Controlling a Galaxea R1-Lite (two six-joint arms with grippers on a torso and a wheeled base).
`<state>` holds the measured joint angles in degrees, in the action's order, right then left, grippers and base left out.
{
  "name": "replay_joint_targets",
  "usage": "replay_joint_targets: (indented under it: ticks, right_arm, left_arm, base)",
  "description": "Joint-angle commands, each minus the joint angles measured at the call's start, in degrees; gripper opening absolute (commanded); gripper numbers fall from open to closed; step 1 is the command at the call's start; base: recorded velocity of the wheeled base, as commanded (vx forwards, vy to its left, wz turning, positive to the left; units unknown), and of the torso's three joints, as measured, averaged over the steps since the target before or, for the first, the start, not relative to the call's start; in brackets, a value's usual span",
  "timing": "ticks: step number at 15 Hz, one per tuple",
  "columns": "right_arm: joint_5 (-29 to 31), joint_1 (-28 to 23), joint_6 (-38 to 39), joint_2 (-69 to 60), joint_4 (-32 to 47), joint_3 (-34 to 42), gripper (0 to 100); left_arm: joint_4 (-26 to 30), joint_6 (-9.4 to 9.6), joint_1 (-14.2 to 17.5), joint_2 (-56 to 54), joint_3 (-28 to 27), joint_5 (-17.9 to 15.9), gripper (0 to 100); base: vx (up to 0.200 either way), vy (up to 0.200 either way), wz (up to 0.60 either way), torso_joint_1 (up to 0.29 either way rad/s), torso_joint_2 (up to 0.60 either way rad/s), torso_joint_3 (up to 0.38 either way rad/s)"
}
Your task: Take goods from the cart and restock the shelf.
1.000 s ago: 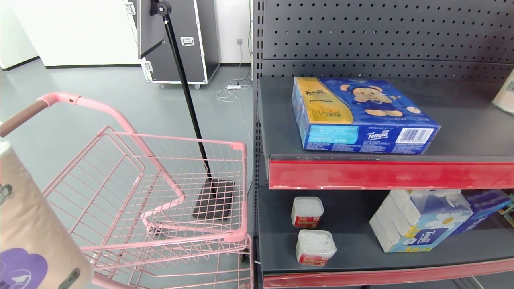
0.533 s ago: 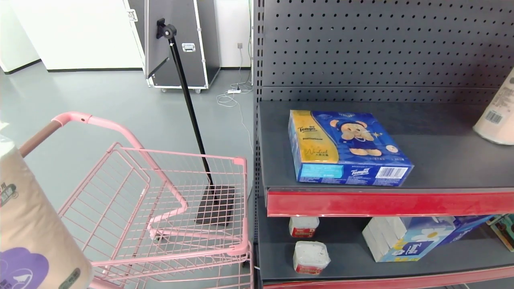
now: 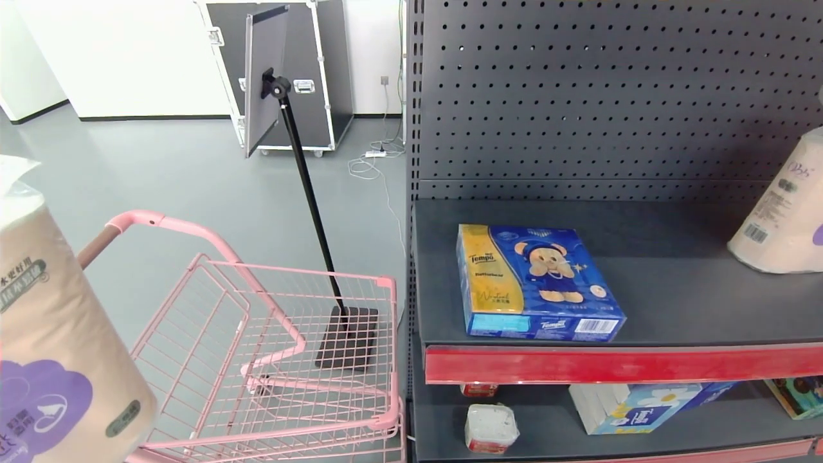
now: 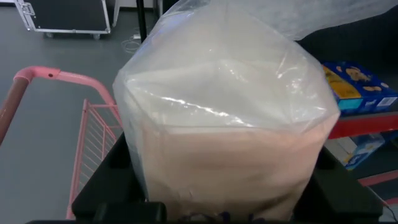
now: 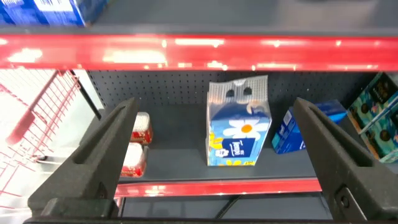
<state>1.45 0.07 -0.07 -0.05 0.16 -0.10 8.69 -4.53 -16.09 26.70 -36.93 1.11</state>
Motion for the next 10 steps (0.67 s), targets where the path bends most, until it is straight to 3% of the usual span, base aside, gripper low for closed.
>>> replay_joint_targets:
  ticks: [1,10]
  right_arm:
    - [0.04,0.01,-0.01,0.05,0.02,0.01,100]
    - [0.04,0.01,-0.01,0.05,0.02,0.01,100]
  left_arm:
    - [0.01,-0.04,0.01,0.81,0.01,0.03,0]
    - [0.10,0.23,0.01,0.81,0.01,0.12,0]
  base:
    - [0.000,0.000,0.00,0.173,-0.42,-0.276]
    - [0.000,0.000,0.00,0.158,-0.38,-0.226]
